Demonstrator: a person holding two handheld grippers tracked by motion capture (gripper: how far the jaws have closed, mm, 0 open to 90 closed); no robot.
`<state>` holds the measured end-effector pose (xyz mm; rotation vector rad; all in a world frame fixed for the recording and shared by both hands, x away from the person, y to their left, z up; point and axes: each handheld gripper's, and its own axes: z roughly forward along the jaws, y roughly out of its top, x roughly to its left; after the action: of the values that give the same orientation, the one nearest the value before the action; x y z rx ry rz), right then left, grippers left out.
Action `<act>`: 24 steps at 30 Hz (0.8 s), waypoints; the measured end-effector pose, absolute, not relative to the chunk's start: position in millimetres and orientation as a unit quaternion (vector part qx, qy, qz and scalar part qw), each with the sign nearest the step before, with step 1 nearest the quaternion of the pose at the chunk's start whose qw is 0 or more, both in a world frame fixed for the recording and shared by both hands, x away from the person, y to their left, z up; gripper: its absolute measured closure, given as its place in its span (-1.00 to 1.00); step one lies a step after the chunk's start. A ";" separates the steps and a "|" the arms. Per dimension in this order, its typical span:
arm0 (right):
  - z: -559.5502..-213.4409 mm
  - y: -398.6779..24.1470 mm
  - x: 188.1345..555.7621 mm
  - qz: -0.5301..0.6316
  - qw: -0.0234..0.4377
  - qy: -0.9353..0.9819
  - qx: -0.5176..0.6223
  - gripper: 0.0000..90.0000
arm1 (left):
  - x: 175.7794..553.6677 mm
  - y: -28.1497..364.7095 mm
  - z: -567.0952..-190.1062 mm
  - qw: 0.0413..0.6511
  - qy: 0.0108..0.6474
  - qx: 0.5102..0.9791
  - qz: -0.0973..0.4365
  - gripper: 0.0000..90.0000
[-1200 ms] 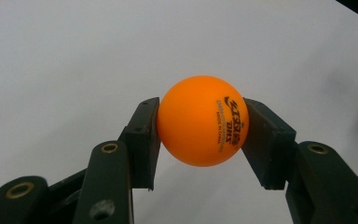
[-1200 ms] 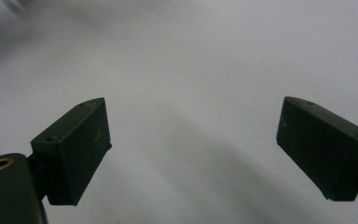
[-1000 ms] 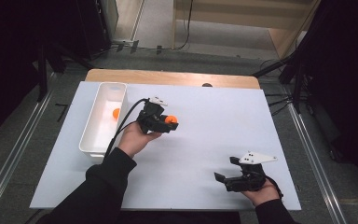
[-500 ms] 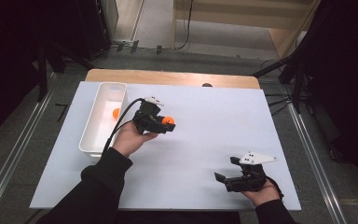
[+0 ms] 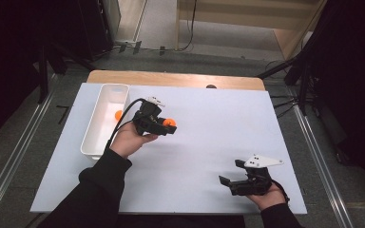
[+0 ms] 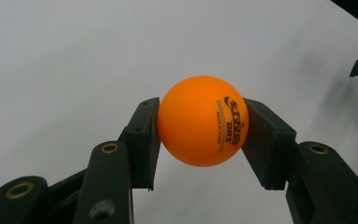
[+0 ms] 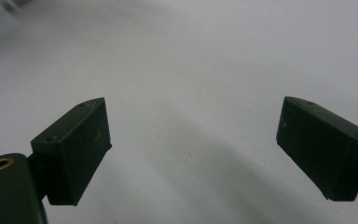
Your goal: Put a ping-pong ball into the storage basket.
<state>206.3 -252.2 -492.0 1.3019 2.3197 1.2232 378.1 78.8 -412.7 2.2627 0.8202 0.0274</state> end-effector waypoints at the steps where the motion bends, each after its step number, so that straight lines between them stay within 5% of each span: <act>1: -492.0 -252.2 206.1 0.415 0.106 0.788 0.443 -0.81 | 378.0 79.1 -411.9 0.360 0.317 0.878 0.005 0.12; 24: -491.9 -251.5 205.9 0.414 0.109 0.789 0.441 -0.81 | 373.0 92.6 -394.9 0.350 0.305 0.886 0.009 0.12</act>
<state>205.9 -251.5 -491.9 1.2957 2.3197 1.2166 373.0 92.6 -394.9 2.2945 0.7897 0.0236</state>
